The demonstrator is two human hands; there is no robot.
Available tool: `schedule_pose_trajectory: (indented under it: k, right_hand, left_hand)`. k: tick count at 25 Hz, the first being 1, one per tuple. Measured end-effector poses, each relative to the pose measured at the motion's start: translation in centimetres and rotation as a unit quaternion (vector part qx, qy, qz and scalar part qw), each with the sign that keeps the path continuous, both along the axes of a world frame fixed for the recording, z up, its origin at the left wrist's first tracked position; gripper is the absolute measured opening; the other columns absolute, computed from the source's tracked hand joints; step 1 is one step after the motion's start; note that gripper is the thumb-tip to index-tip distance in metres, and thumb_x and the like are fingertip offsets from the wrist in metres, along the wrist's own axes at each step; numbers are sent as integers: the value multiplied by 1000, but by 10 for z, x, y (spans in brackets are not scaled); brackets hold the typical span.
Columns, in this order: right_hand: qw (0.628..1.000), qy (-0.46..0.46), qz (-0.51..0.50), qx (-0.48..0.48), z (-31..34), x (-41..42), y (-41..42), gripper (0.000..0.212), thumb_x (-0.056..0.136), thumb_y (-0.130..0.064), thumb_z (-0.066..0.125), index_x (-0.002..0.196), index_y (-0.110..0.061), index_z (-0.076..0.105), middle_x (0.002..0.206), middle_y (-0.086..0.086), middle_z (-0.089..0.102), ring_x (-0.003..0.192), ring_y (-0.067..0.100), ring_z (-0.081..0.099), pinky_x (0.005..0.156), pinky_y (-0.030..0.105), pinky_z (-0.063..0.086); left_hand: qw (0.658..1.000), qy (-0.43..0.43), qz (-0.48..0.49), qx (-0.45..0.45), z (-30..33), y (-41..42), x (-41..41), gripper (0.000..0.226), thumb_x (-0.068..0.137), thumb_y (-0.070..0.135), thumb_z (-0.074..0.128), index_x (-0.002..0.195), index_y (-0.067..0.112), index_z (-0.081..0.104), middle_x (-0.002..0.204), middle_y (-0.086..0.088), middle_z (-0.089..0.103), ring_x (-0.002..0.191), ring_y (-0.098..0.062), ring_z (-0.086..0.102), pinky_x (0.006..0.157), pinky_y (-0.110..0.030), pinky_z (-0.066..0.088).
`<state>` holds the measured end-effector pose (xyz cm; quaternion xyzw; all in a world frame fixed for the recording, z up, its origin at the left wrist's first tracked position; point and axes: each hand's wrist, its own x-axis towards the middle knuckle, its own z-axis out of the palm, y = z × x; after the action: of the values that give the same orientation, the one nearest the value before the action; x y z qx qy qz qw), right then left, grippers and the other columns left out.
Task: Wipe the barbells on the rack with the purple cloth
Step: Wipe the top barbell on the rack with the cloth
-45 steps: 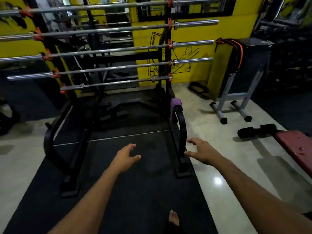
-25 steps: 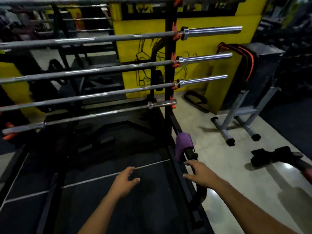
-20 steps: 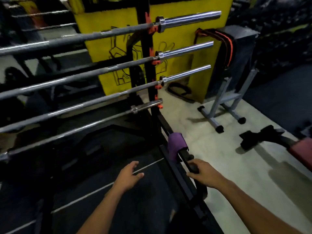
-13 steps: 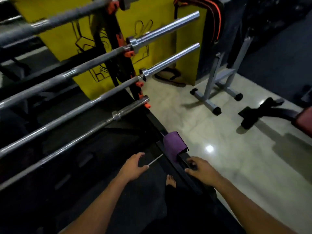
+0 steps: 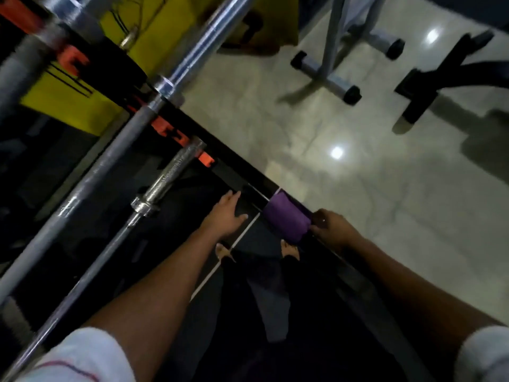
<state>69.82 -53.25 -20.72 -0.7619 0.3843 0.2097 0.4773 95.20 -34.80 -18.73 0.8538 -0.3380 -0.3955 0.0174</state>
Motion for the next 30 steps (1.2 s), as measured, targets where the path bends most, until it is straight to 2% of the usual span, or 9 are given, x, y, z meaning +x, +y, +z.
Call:
schedule_pose_trajectory:
  k: [7,10,13,16,19,22,24,26,30]
  right_hand:
    - [992,23,-120,45,-85,36,1,72,82,-60,67,136,-18,48,123,5,60,106,26,63,94,41,53]
    - [991,28,-110,74,-111,45,10,57,89,-57,62,127,-16,57,122,4,64,108,24,64,96,41,52]
    - [996,24,-76,40,-106,50,10,24,98,-40,60,96,-16,60,96,8,68,93,29,66,78,39,50]
    - [1000,-8,-26,3,-66,56,4,20,99,-34,59,88,-19,52,87,4,62,84,28,62,71,40,48]
    - [994,-84,74,-4,-6,57,10,11,99,-34,58,98,-25,54,99,-3,62,93,22,64,78,37,50]
    - [976,-168,139,16,57,56,29,5,101,-30,56,97,-32,55,103,-4,59,96,22,61,82,37,50]
    - [950,-240,194,-55,94,60,35,7,97,-26,62,101,-24,57,102,-3,57,90,15,55,75,33,47]
    - [920,-309,212,-115,130,65,35,12,97,-34,62,101,-25,55,102,-7,52,90,8,48,72,25,41]
    - [915,-349,158,-125,175,73,30,25,94,-49,63,111,-30,61,134,-10,45,125,2,44,102,17,39]
  left_hand:
    - [995,-46,-60,61,-73,-45,27,77,104,41,43,160,15,-4,165,-9,-20,153,-27,-11,122,-54,11]
    - [993,-34,-89,63,-90,-35,28,83,103,39,45,158,15,-13,162,-8,-29,152,-27,-18,120,-55,10]
    - [989,18,-124,77,-85,-35,48,85,102,34,49,158,18,-13,162,-5,-31,152,-25,-17,119,-57,9]
    - [989,60,-107,88,-59,-51,66,81,101,33,53,160,17,0,167,-10,-13,154,-27,4,124,-47,15]
    - [990,83,-112,-32,-10,-63,50,84,95,35,64,160,23,12,166,-9,17,152,-21,20,122,-34,21]
    - [959,204,-153,-123,46,-53,26,88,86,29,77,156,36,23,158,0,36,144,-12,35,117,-24,28]
    - [944,250,-155,-150,83,-37,17,71,83,25,78,142,41,42,139,6,57,127,-8,54,109,-28,42]
    - [938,246,-116,-217,119,-20,15,44,82,20,79,120,33,61,112,7,69,105,-11,65,96,-39,52]
    - [922,198,-37,-329,196,14,24,11,84,12,79,90,17,72,88,4,70,87,-9,65,80,-36,51]
